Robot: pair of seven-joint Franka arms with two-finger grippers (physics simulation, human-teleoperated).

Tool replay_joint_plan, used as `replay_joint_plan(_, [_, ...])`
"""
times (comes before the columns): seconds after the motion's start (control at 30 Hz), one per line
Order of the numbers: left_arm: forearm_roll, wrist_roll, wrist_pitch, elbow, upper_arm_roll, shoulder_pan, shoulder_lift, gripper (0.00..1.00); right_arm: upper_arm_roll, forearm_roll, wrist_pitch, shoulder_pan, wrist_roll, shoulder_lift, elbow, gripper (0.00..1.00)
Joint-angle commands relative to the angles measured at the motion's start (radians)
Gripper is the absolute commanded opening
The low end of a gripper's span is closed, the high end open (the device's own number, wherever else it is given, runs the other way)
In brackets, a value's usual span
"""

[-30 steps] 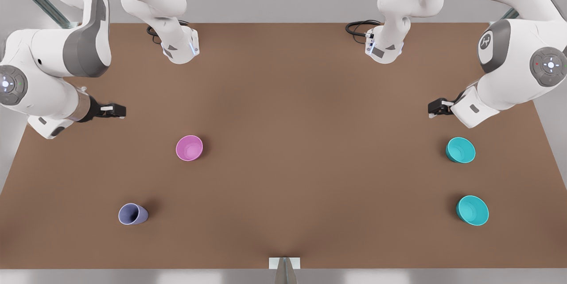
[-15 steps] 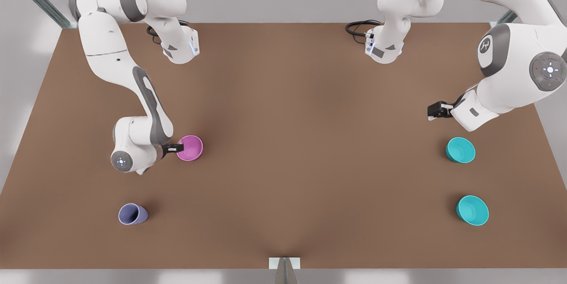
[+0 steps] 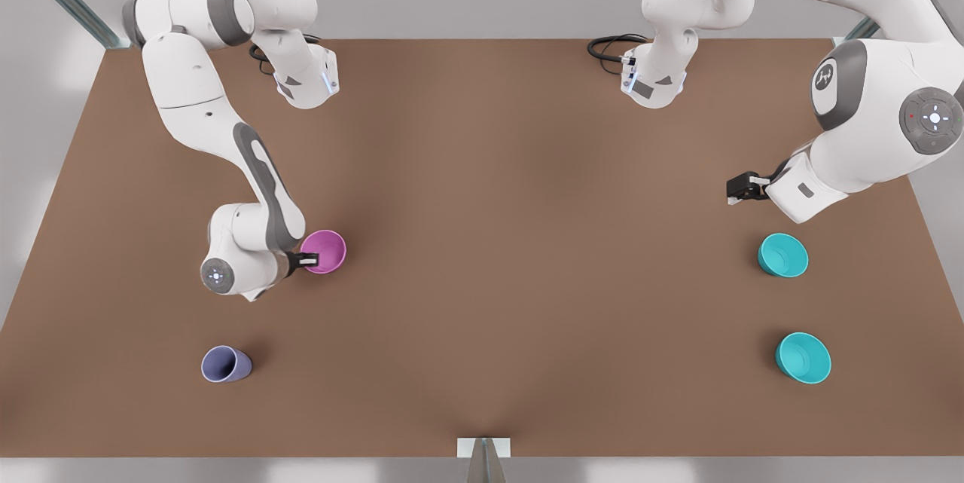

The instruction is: Stack the blue bowl on the pink bowl

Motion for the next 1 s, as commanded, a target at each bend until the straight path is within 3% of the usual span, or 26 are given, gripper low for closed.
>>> replay_joint_plan(0.0, [0.001, -0.001, 0.0, 0.001, 0.0, 0.0, -0.001, 1.0, 0.013, -0.011, -0.017, 0.0, 0.052, -0.005, 0.003, 0.21])
replay_joint_plan(0.1, [0.001, -0.001, 0.0, 0.0, 0.0, 0.0, 0.0, 1.0, 0.024, 0.033, -0.051, -0.009, 0.036, -0.008, 0.037, 0.21])
replay_joint_plan(0.27, [0.001, -0.001, 0.0, 0.001, 0.0, 0.0, 0.0, 1.0, 0.203, 0.144, -0.048, 0.03, 0.058, 0.014, 0.201, 0.21])
replay_joint_plan(0.4, [0.002, -0.002, 0.0, 0.001, 0.0, 0.0, 0.0, 1.0, 0.203, 0.161, 0.058, 0.285, 0.275, 0.216, 0.532, 0.21])
replay_joint_plan(0.53, [0.002, -0.002, 0.0, -0.001, 0.0, 0.0, 0.0, 1.0, 0.202, 0.159, 0.266, 0.395, 0.31, 0.369, 0.594, 0.21])
replay_joint_plan(0.77, [0.002, -0.002, 0.0, -0.001, 0.0, 0.0, 0.0, 1.0, 0.144, 0.155, 0.315, 0.489, 0.342, 0.437, 0.637, 0.23])
replay_joint_plan(0.8, [0.002, -0.002, 0.0, -0.001, 0.0, 0.0, 0.0, 1.0, 0.144, 0.155, 0.315, 0.491, 0.342, 0.437, 0.637, 1.0])
replay_joint_plan(0.93, [0.002, -0.002, 0.0, -0.001, 0.0, 0.0, 0.0, 1.0, 0.145, 0.167, 0.288, 0.471, 0.371, 0.354, 0.629, 1.0])
replay_joint_plan(0.97, [0.002, -0.002, 0.0, -0.001, 0.0, 0.0, 0.0, 1.0, 0.145, 0.165, 0.185, 0.422, 0.393, 0.285, 0.629, 1.0])
